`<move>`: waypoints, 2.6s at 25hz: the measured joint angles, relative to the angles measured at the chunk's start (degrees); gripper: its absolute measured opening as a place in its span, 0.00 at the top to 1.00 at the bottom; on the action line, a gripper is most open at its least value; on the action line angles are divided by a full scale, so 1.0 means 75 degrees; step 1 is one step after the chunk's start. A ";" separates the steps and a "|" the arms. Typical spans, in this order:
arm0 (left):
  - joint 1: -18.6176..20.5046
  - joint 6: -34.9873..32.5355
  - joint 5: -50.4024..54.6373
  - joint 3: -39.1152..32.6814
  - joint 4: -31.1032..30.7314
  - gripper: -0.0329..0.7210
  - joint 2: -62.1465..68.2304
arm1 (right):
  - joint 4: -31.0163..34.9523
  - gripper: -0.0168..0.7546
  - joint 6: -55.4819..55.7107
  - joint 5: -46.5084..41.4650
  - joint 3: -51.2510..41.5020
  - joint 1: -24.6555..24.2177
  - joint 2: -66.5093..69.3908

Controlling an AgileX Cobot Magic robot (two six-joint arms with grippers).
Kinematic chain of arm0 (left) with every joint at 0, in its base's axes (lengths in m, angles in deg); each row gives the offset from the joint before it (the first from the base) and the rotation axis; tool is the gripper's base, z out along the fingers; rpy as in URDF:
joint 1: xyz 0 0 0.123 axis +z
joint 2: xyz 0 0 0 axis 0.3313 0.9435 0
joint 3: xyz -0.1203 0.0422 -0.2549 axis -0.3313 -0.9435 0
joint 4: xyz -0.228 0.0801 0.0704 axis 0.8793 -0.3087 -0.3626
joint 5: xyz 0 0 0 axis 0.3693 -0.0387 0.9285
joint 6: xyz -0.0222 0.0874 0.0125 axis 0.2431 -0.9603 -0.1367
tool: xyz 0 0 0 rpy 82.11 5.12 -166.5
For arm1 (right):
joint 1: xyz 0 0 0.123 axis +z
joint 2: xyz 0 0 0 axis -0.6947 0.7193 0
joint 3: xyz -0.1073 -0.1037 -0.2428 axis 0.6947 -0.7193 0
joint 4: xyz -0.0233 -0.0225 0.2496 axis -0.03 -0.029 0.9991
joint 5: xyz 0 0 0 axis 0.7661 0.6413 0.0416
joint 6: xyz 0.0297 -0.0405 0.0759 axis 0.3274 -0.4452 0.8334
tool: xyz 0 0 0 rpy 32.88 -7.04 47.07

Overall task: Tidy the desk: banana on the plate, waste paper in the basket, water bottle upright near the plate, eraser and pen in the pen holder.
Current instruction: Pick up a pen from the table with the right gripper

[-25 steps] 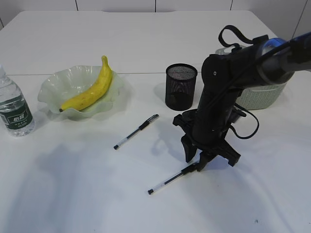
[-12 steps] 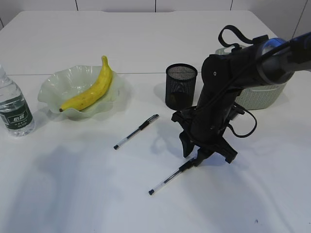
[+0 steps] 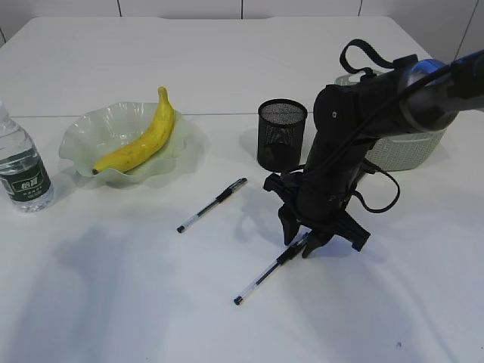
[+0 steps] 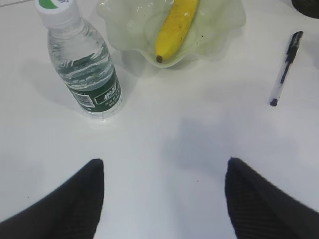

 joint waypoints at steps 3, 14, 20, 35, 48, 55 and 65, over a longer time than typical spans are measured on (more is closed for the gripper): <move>0.0000 0.0000 0.0018 0.0000 0.0000 0.24 0.0000 | 0.0000 0.66 -0.0016 -0.0070 0.0000 0.0000 0.0000; 0.0000 0.0000 0.0034 0.0000 0.0000 0.24 0.0000 | 0.0000 0.66 -0.0227 -0.0370 0.0000 0.0000 0.0000; 0.0000 0.0000 0.0034 0.0000 0.0000 0.24 0.0000 | 0.0000 0.66 -0.0227 -0.0370 0.0000 0.0000 0.0000; 0.0000 0.0000 0.0034 0.0000 0.0000 0.24 0.0000 | -0.0088 0.66 -0.0108 -0.0376 0.0000 0.0000 0.0000; 0.0000 0.0000 0.0034 0.0000 0.0000 0.24 0.0000 | -0.0039 0.66 -0.0031 -0.0290 0.0000 0.0000 0.0000; 0.0000 0.0000 0.0034 0.0000 0.0000 0.24 0.0000 | -0.0039 0.77 -0.0031 -0.0098 0.0000 0.0000 0.0000; 0.0000 0.0000 0.0034 0.0000 -0.0054 0.24 0.0000 | -0.0039 0.84 -0.0031 -0.0092 0.0000 0.0000 0.0000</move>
